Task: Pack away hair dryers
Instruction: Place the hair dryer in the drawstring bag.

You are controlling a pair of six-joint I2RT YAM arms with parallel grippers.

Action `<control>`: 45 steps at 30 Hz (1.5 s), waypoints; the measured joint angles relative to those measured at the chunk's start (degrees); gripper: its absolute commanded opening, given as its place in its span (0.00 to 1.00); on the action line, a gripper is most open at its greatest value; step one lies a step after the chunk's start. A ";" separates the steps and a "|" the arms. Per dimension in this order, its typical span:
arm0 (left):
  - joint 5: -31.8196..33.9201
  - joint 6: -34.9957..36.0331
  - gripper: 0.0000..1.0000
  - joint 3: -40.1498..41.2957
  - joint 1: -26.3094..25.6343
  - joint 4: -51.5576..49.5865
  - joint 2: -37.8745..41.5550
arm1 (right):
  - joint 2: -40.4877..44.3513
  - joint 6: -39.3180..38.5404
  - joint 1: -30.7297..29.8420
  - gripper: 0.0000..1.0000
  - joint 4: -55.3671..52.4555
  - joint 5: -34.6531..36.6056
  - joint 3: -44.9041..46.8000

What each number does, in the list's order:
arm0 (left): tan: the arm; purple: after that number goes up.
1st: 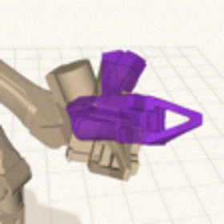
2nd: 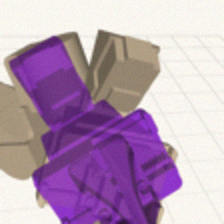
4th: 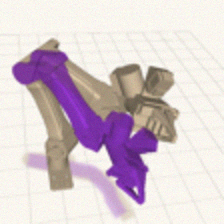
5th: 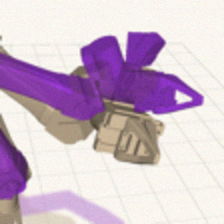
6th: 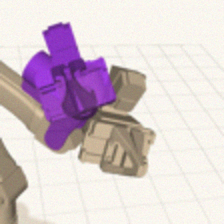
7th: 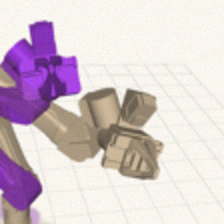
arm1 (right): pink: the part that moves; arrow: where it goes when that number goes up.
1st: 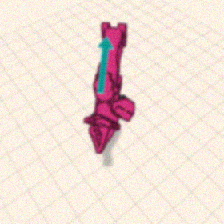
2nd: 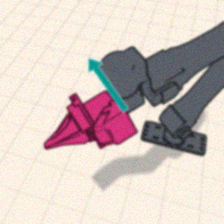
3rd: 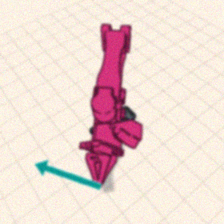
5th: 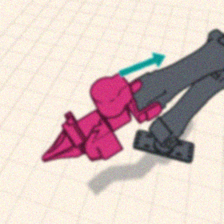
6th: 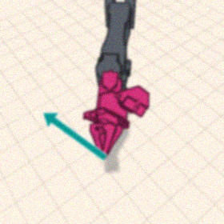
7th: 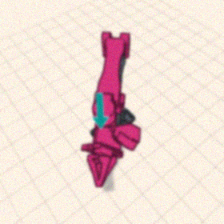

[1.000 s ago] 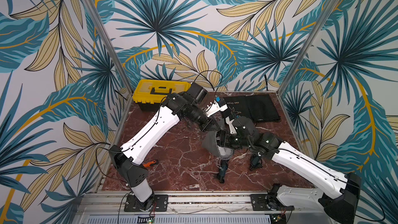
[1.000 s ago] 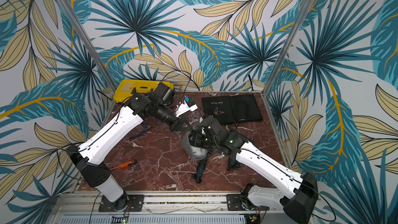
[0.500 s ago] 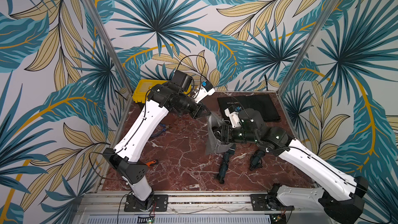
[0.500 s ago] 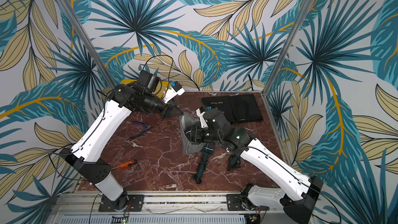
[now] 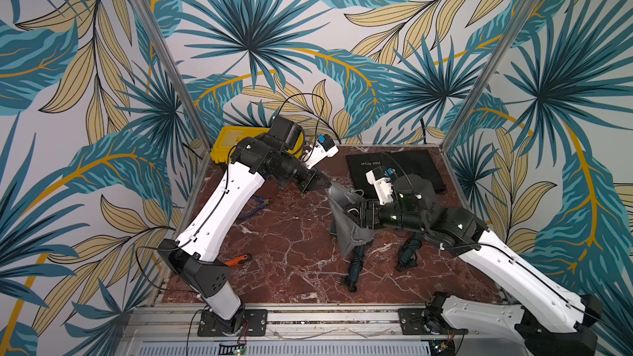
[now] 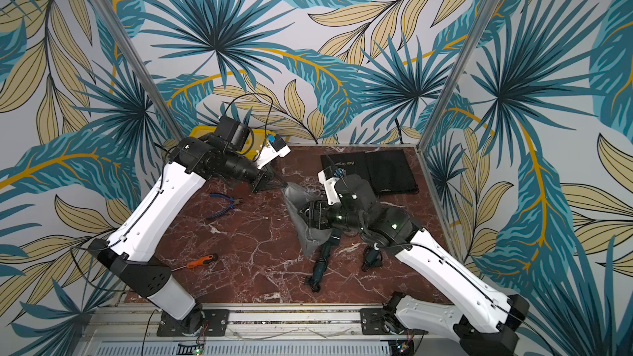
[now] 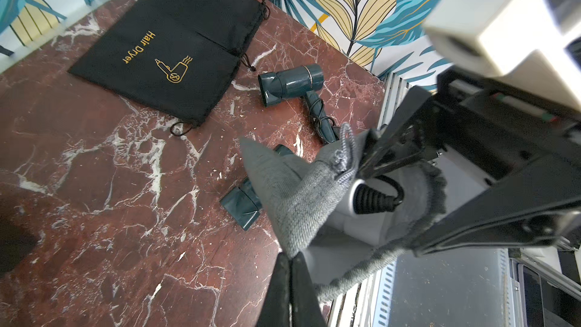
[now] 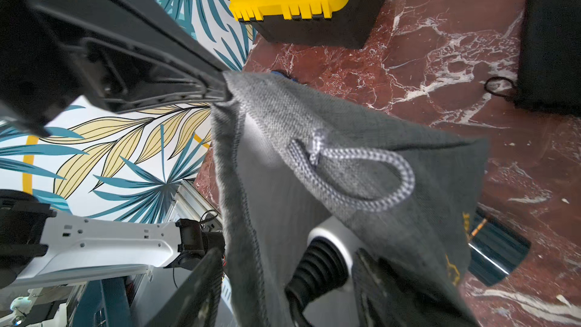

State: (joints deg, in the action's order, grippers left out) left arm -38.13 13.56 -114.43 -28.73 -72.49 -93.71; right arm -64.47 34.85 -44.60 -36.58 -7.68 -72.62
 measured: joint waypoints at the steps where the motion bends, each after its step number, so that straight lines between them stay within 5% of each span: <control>1: 0.00 0.00 0.00 -0.37 0.04 -0.24 0.26 | -0.74 -0.13 0.00 0.67 0.70 -0.35 -0.02; 9: 1.95 1.18 0.00 -1.44 0.55 -1.05 1.90 | -6.21 -1.05 0.04 0.67 5.44 -3.15 -2.36; 18: 5.97 5.62 0.00 0.15 0.87 -1.49 1.90 | -5.70 -0.09 1.05 0.51 9.01 1.36 1.46; 31: 5.55 8.96 0.00 5.22 1.25 -2.03 1.84 | 4.70 -0.70 1.40 0.54 7.91 5.11 7.39; 45: 7.28 6.62 0.00 5.46 3.21 -1.92 1.81 | 0.85 -0.09 1.44 0.47 9.14 4.17 10.58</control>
State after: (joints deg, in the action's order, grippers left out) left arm -30.85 20.18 -108.97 -25.52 -74.41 -91.90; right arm -63.61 34.76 -43.16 -27.44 -3.51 -62.04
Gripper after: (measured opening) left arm 0.043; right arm 0.489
